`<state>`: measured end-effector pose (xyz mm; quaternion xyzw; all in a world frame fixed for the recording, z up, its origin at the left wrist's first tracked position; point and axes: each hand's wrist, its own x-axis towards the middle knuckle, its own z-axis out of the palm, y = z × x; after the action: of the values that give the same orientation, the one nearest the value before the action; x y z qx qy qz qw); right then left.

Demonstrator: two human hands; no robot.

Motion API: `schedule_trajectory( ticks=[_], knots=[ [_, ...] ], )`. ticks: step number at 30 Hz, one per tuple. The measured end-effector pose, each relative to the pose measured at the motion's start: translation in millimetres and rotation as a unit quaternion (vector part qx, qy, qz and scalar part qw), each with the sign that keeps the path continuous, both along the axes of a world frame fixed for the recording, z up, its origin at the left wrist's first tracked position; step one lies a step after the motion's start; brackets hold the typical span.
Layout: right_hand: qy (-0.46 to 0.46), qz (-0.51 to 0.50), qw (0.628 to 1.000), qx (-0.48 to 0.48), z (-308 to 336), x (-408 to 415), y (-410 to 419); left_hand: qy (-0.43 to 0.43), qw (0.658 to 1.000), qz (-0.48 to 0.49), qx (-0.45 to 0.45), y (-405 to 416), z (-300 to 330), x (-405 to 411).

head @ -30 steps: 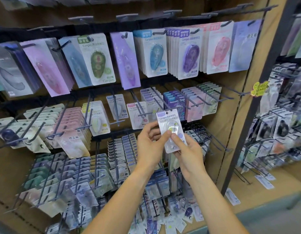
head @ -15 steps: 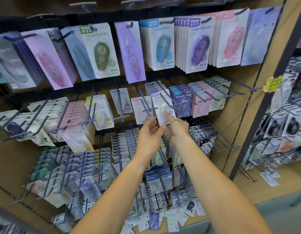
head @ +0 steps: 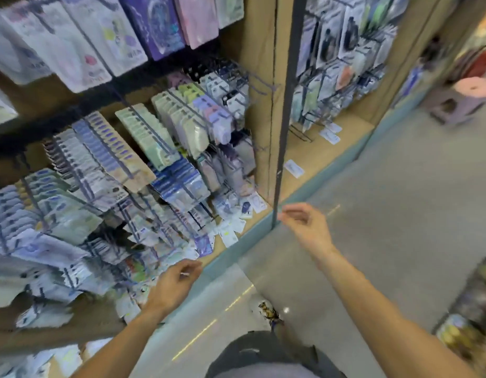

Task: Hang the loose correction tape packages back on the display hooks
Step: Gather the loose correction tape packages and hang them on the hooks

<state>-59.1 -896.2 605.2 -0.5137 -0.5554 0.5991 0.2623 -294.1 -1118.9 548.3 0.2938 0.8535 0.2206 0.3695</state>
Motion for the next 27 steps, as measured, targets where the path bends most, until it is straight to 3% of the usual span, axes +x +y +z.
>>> schedule_trajectory(
  ticks=[5, 9, 13, 17, 21, 27],
  knots=[
    [-0.094, -0.062, 0.993, -0.046, -51.0, 90.1, -27.3, -0.029, 0.991, -0.111, -0.069, 78.6, -1.3, 56.7],
    [-0.14, -0.162, 0.971, -0.104, -68.0, 184.3, -26.0, -0.06, 0.984, -0.165, -0.007, 182.4, 20.0, 122.3],
    [-0.175, -0.224, 0.95, -0.126, -86.1, 260.6, 16.9, -0.09, 0.978, -0.18, 0.059, 282.4, 37.1, 176.0],
    [-0.186, -0.257, 0.935, -0.157, -112.7, 312.7, 91.7, -0.078, 0.978, -0.191, 0.035, 352.7, 12.6, 211.0],
    [-0.177, -0.219, 0.942, -0.184, -139.0, 329.5, 199.7, -0.074, 0.987, -0.13, -0.062, 387.5, -36.0, 231.9],
    [-0.163, -0.073, 0.976, -0.126, -127.2, 282.4, 392.6, -0.078, 0.982, 0.073, -0.153, 376.6, -61.9, 241.0]
  ],
)
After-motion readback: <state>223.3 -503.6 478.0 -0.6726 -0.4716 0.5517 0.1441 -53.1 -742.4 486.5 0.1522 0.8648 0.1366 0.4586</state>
